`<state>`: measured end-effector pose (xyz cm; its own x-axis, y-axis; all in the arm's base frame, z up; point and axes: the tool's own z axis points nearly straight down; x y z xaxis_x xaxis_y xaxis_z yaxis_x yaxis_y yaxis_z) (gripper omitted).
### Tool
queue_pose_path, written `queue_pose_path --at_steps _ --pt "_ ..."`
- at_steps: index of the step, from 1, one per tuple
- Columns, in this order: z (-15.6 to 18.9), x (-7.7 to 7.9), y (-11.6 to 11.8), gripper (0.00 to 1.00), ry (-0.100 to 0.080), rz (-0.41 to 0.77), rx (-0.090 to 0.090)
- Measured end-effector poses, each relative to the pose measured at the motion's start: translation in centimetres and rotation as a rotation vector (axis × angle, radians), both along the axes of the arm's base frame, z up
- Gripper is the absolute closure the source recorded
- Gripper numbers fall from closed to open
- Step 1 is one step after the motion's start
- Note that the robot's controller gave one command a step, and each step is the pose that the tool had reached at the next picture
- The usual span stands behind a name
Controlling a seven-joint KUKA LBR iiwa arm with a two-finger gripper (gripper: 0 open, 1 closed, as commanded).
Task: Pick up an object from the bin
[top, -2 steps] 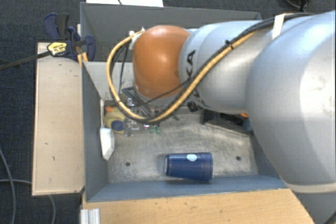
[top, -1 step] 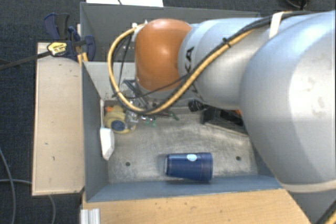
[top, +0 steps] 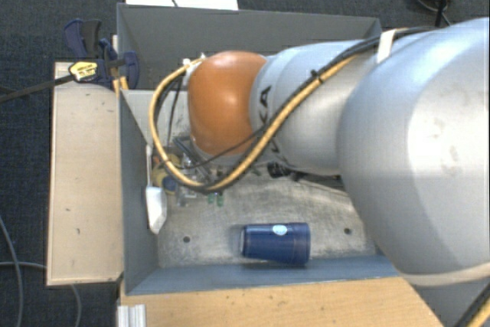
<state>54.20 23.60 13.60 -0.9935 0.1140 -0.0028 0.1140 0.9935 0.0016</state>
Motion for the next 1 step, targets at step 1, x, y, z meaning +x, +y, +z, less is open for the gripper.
queue_pose_path --at_steps 1 --pt "0.56 4.15 -1.2 0.0 -0.001 -0.019 0.0"
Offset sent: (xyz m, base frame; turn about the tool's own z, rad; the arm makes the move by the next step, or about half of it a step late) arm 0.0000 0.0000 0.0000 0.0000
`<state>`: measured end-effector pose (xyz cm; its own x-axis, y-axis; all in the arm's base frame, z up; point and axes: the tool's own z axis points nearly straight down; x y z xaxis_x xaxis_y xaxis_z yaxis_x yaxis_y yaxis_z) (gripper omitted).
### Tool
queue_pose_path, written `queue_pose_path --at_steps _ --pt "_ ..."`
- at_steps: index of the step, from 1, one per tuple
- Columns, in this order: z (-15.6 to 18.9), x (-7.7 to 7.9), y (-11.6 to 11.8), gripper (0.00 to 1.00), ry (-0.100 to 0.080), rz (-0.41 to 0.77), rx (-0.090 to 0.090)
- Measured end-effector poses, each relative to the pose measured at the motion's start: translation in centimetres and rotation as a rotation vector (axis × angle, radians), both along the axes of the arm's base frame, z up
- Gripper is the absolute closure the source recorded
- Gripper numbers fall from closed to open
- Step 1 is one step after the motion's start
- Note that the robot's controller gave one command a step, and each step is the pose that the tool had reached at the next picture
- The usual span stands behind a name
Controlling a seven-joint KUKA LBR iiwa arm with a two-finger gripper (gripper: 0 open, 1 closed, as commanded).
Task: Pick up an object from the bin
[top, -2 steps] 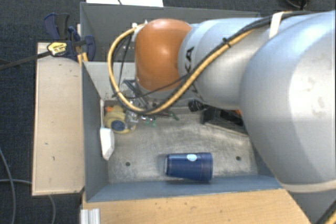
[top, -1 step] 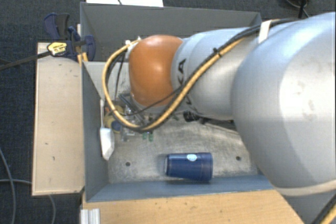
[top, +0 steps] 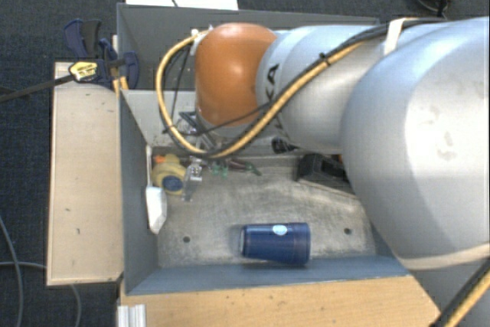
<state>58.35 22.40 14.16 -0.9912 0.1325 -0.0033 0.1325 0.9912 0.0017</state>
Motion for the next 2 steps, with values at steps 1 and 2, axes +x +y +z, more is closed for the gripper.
queue_pose_path --at_steps 1,2 --pt "0.0 0.0 0.0 0.0 0.001 0.001 0.0" --pt "-5.7 0.2 0.7 0.0 -0.005 -0.052 0.002"
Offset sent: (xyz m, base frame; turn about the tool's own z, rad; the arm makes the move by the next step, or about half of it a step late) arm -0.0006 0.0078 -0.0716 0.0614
